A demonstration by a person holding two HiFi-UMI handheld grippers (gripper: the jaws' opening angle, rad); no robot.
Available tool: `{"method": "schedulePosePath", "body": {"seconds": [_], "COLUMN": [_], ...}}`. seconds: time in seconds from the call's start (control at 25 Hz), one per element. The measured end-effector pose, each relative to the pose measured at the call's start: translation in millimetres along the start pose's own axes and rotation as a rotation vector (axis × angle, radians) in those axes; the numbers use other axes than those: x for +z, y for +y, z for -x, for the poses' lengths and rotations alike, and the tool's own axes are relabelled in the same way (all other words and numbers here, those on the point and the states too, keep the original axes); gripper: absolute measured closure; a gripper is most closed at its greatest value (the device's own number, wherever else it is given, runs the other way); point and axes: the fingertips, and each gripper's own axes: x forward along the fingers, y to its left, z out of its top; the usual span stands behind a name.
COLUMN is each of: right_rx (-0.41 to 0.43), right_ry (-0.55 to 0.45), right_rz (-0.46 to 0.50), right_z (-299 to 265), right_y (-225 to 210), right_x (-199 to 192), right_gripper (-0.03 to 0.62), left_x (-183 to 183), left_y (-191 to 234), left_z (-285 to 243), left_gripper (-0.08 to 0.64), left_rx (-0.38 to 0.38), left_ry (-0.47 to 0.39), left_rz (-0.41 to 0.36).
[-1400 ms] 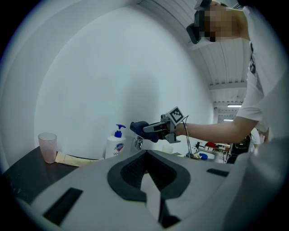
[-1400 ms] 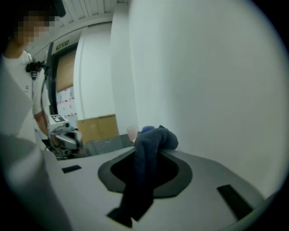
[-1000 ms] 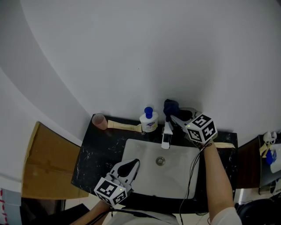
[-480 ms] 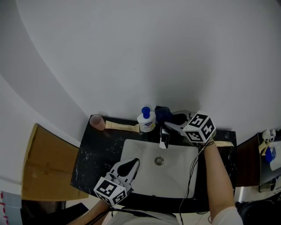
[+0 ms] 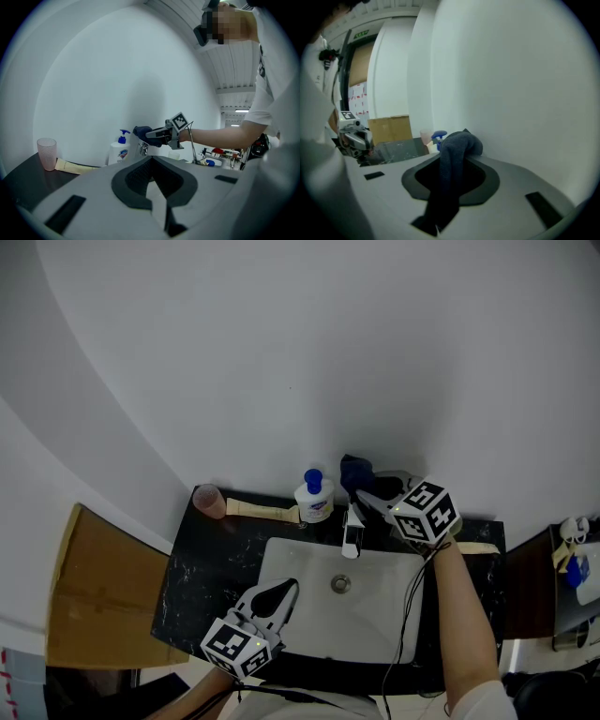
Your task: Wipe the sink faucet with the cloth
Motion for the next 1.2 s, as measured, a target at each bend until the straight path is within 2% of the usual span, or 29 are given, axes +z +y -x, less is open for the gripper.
{"method": "schedulePosePath", "body": {"seconds": [0.16,0.24,0.4,0.52,0.76,0.8,0.92,1.04,1.12,1.2], "right_rx": [0.224,0.305,0.315,0.223,-0.098,-0.130,-0.160,-0.234,-0.281,-0.296], "right_ry": [0.034,0.052,0.043,-0.002,-0.079,-0.086,-0.110,-0.117,-0.065,0.031], "right_rz": [0.018,0.012,-0.017,-0.036,-0.078,-0.092,-0.126,-0.158,-0.181,-0.169], "right_z": [13.8,19.5,17.6,9.7,0.7,2.1,6.8,16.1,19.7,15.9], "right_y": [50.7,69.3,69.2,48.6,-19.2,-25.4,-28.0,-36.0,-40.3,-36.5], "right_x": [-4.8,-7.5,-8.0,-4.3,0.1,-1.1,-3.5,-17.7,-45.8,-81.9], "right_gripper": [0.500,0.500,0.500,0.500,0.499,0.499,0.499,0.499,0.499,0.499], "left_x": [-2.1,0.6,-2.1,-2.8,1.3,2.0,-1.2,3.8,1.5,-0.1], "left_y": [0.4,-0.9,-1.8,-0.9,0.6,0.8,0.4,-1.6,-2.5,-4.2], "left_z": [-1.5,-1.7,-4.7,-4.1,2.3,3.8,7.6,8.2,8.3,9.3], "left_gripper": [0.558,0.558,0.558,0.558,0.558,0.558,0.558,0.558,0.558,0.558], "left_rx": [-0.010,-0.005,-0.018,-0.021,-0.001,0.002,0.001,0.007,-0.002,-0.003], "left_ry": [-0.001,0.009,0.005,0.000,0.001,0.001,0.000,0.005,-0.004,-0.004], "left_rz": [0.000,0.000,-0.001,-0.003,-0.007,-0.008,-0.009,-0.014,-0.018,-0.022]}}
